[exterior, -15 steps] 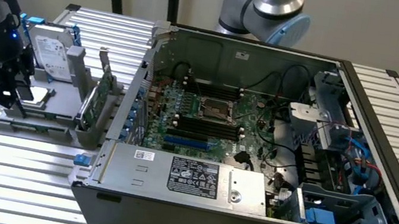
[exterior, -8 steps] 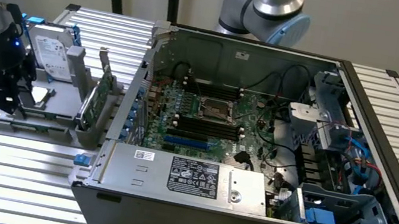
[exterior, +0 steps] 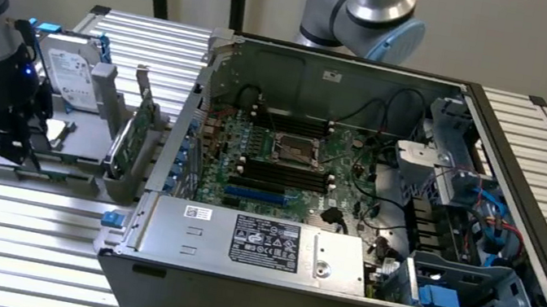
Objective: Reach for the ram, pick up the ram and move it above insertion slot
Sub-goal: 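Pick up the ram and move it above insertion slot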
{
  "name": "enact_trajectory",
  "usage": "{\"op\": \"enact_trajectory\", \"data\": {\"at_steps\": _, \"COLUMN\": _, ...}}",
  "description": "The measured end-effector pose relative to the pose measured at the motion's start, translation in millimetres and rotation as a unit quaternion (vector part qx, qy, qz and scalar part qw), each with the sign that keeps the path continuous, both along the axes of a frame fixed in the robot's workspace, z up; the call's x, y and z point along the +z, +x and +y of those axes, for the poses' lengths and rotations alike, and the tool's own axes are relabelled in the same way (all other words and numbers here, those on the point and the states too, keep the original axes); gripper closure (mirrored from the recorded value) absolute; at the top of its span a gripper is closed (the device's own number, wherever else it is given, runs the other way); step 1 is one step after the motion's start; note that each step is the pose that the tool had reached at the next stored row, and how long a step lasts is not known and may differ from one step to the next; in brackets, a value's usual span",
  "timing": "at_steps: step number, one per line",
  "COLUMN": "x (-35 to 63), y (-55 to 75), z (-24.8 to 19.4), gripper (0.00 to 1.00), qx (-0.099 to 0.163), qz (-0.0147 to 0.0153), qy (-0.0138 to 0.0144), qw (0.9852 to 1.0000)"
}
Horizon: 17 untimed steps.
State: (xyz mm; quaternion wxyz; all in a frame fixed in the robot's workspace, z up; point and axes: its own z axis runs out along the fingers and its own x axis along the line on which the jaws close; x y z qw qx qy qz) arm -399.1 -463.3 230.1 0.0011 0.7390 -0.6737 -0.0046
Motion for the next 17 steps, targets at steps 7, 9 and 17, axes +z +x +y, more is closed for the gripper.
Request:
{"op": "enact_trajectory", "data": {"at_steps": 7, "x": -12.7, "y": 0.3, "z": -0.2, "gripper": 0.58, "qx": 0.0, "qz": 0.0, "qy": 0.0, "qw": 1.0}}
{"op": "enact_trajectory", "data": {"at_steps": 9, "x": -16.4, "y": 0.4, "z": -0.2, "gripper": 0.58, "qx": 0.0, "qz": 0.0, "qy": 0.0, "qw": 1.0}}
{"op": "enact_trajectory", "data": {"at_steps": 17, "x": -30.9, "y": 0.9, "z": -0.2, "gripper": 0.58, "qx": 0.0, "qz": 0.0, "qy": 0.0016, "qw": 1.0}}
